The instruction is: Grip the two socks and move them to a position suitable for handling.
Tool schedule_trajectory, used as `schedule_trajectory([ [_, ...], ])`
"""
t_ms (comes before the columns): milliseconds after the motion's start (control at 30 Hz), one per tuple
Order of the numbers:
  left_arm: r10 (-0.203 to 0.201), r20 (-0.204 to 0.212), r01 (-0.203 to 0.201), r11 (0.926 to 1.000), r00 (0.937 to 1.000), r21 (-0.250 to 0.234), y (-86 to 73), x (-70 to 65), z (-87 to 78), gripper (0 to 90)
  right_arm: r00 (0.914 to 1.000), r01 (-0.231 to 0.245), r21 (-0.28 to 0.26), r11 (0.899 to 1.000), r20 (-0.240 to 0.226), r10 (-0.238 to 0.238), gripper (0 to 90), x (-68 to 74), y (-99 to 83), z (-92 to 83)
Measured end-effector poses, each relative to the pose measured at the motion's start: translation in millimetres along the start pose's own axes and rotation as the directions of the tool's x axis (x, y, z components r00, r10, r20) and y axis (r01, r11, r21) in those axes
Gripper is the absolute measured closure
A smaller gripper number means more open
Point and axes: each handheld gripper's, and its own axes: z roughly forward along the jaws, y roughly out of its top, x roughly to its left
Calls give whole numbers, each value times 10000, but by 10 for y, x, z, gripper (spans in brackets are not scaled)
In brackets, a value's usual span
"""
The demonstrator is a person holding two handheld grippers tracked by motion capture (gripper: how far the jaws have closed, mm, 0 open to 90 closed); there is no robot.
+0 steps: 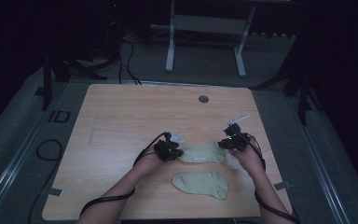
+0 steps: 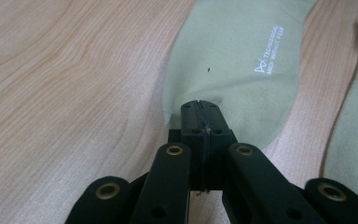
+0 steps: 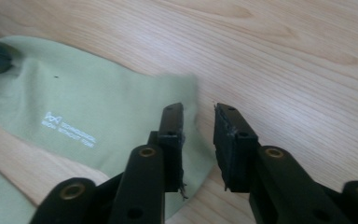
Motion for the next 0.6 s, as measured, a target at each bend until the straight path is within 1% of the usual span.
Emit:
schedule_trajectory([
  [33,-210,140,211,9998,9997,-65,-1,36,-2,891,9998,-170,-122,9998,82,171,724,-34,-7,-18],
  [67,-210,140,211,9998,9997,-65,-1,36,-2,870,9998,-170,-122,9998,82,171,724,-34,-7,-18],
  [100,-427,205,431,9989,9989,-196,9,75,-34,852,9999,-71,-275,9996,70,73,787,-21,-1,-48],
  [133,-543,207,550,9979,9983,-343,22,83,-67,844,10000,4,-315,9995,76,-1,806,-4,2,-52],
  [167,-543,207,550,9979,9983,-343,22,83,-67,844,9999,118,-301,9995,34,-117,806,27,5,-54],
  [200,-583,278,596,9970,9979,-484,43,86,-109,844,9999,118,-301,9995,34,-117,834,27,5,-54],
  [233,-554,390,579,9961,9977,-666,89,44,-185,846,9991,414,-298,9987,-44,-415,854,92,5,-37],
  [300,-379,392,399,9979,9985,-514,121,-18,-201,854,9976,682,-172,9975,-102,-684,870,159,-3,18],
  [333,-379,392,399,9979,9985,-514,121,-18,-201,855,9976,682,-172,9975,-102,-684,870,159,-3,18],
  [367,-254,286,257,9996,9993,-128,120,-70,-156,855,9974,721,-85,9974,-75,-722,870,179,-6,42],
  [400,-172,299,172,9999,9994,19,103,-79,-128,872,9962,856,42,9963,-136,-856,870,218,-22,110],
  [433,-236,326,233,9997,9992,97,80,-81,-97,872,9958,898,97,9959,-162,-896,870,234,-34,140],
  [500,-281,225,275,9993,9994,266,32,-59,-45,872,9948,1001,185,9948,-184,-997,864,262,-61,191],
  [533,-421,208,415,9987,9989,300,12,-35,-25,873,9946,1024,236,9945,-182,-1020,859,267,-73,217],
  [567,-520,235,516,9985,9984,171,-3,-4,-22,876,9947,1015,281,9944,-160,-1011,859,268,-81,240],
  [600,-588,194,586,9982,9981,147,-6,23,-23,878,9946,1036,360,9940,-102,-1033,859,270,-89,262],
])
